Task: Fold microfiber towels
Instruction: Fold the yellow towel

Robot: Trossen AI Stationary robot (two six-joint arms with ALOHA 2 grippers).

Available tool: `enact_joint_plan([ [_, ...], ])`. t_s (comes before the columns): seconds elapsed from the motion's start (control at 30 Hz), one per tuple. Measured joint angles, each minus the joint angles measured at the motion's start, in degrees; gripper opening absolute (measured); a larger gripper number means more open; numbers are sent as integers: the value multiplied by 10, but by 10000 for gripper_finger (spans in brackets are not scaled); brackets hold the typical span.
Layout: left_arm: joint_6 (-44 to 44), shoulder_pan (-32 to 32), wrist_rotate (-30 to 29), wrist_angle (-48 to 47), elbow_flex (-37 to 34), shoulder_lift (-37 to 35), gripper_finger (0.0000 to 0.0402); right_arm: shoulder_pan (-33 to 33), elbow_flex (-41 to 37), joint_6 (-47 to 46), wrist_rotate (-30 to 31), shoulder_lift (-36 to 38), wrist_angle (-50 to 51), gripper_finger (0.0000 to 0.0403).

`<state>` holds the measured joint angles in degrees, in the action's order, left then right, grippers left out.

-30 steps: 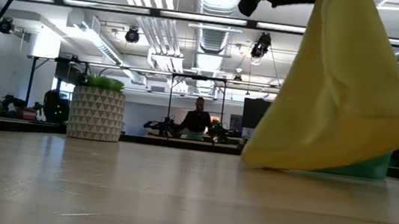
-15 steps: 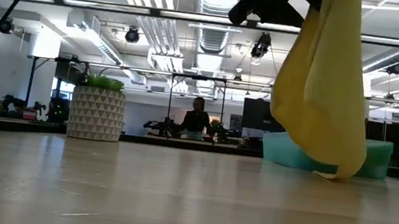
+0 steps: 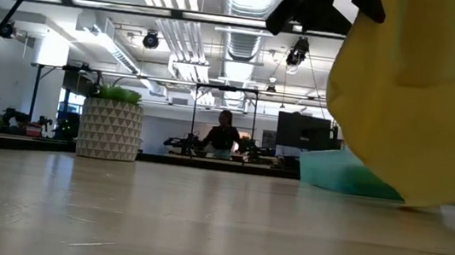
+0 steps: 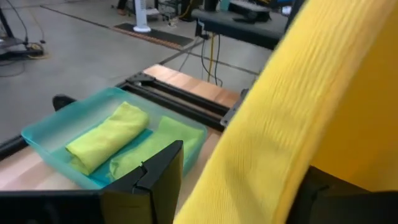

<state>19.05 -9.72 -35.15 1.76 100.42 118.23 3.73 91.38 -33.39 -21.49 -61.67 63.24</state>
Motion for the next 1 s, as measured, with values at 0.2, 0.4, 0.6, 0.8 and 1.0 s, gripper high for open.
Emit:
enact_joint_plan([
  [0.2,2,0,18,2,-16,5,182,0,18,-2,-15,-1,0,8],
  [0.4,17,0,24,7,-43,5,175,0,40,-4,-15,-1,0,8],
  [0.6,15,1,25,-18,-45,4,89,0,52,-4,-15,-1,9,8],
  [0.8,-16,1,25,-94,-45,-22,5,0,50,1,-21,1,77,8],
  [1.0,-26,0,43,-286,-45,-86,0,0,49,64,-28,1,173,8],
])
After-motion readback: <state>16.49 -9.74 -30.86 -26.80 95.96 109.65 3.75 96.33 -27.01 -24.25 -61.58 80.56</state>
